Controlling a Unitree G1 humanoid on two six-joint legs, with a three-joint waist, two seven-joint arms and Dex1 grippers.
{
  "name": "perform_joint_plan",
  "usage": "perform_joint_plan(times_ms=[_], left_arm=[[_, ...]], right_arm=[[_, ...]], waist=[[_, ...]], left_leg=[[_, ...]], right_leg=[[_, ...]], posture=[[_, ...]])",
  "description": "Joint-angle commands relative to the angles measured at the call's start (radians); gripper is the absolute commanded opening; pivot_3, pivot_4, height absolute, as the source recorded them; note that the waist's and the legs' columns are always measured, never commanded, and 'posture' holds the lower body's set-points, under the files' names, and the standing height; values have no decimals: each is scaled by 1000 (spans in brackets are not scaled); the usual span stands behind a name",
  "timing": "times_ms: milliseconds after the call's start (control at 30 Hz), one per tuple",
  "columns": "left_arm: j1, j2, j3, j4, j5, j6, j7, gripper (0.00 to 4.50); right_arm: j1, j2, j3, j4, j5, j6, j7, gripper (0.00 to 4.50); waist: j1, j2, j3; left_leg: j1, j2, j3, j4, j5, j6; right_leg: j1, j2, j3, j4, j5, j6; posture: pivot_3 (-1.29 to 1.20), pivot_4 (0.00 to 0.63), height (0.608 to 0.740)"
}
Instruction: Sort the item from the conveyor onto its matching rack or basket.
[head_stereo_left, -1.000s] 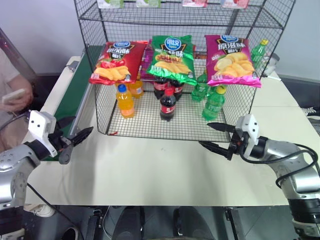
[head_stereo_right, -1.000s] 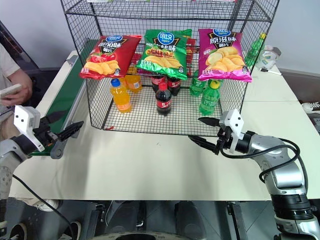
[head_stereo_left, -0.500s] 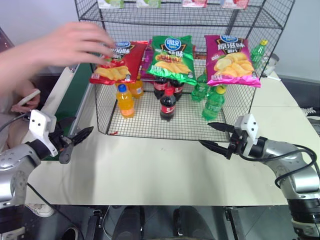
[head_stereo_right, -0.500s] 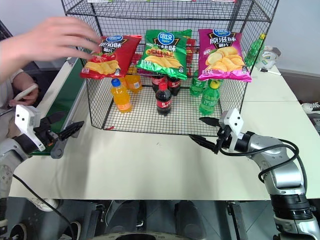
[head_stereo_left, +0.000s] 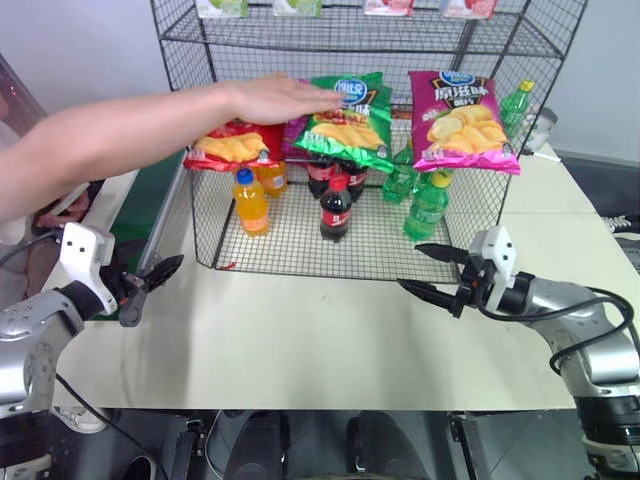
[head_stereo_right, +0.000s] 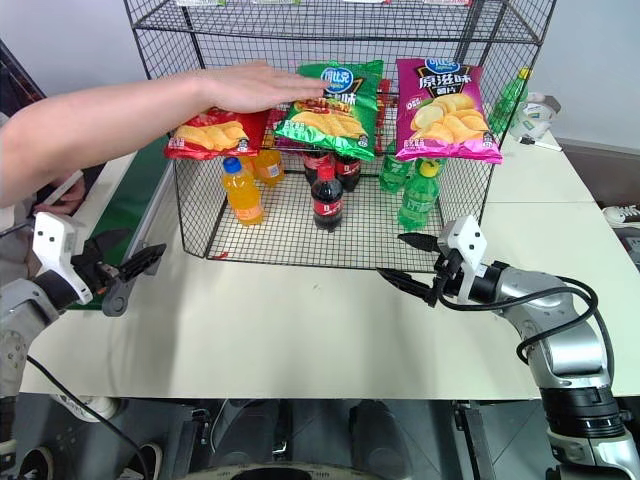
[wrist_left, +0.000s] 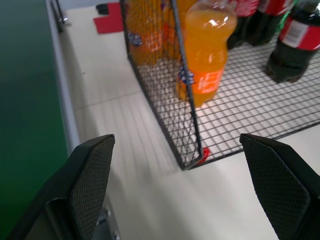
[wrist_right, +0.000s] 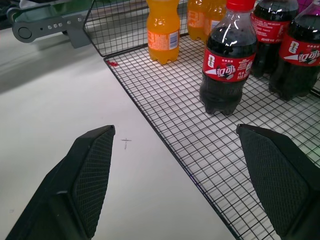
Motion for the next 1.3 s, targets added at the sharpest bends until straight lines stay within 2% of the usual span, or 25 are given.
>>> perform_joint_plan(times_ms=[33, 367, 1000, 1300], left_arm=[[-5, 20, -9, -39, 0, 41, 2, 4273], [-35, 11, -6, 8, 38, 14, 24, 4273], [-42, 18, -8, 1, 19, 122, 20, 4273], [-62, 3, -15, 35, 58, 34, 25, 4273]], right_arm=[[-18, -6, -8, -27, 10, -11, 5, 4055], [-37, -2, -6, -13, 7, -11, 5, 4055], [-24, 0, -6, -19, 7, -17, 14, 4055], [-30, -2, -4, -14, 2, -20, 17, 4055]], waist=[[0, 0, 0], [0, 0, 0], [0, 0, 0], [1, 0, 0]], left_leg=[[0, 0, 0, 0, 0, 0], [0, 0, 0, 0, 0, 0], [0, 0, 0, 0, 0, 0], [0, 0, 0, 0, 0, 0]], right_leg=[[0, 0, 0, 0, 0, 0], [0, 0, 0, 0, 0, 0], [0, 0, 0, 1, 0, 0], [0, 0, 0, 1, 0, 0]], posture=[[0, 150, 739], [0, 150, 739], [0, 150, 739], [0, 150, 739]])
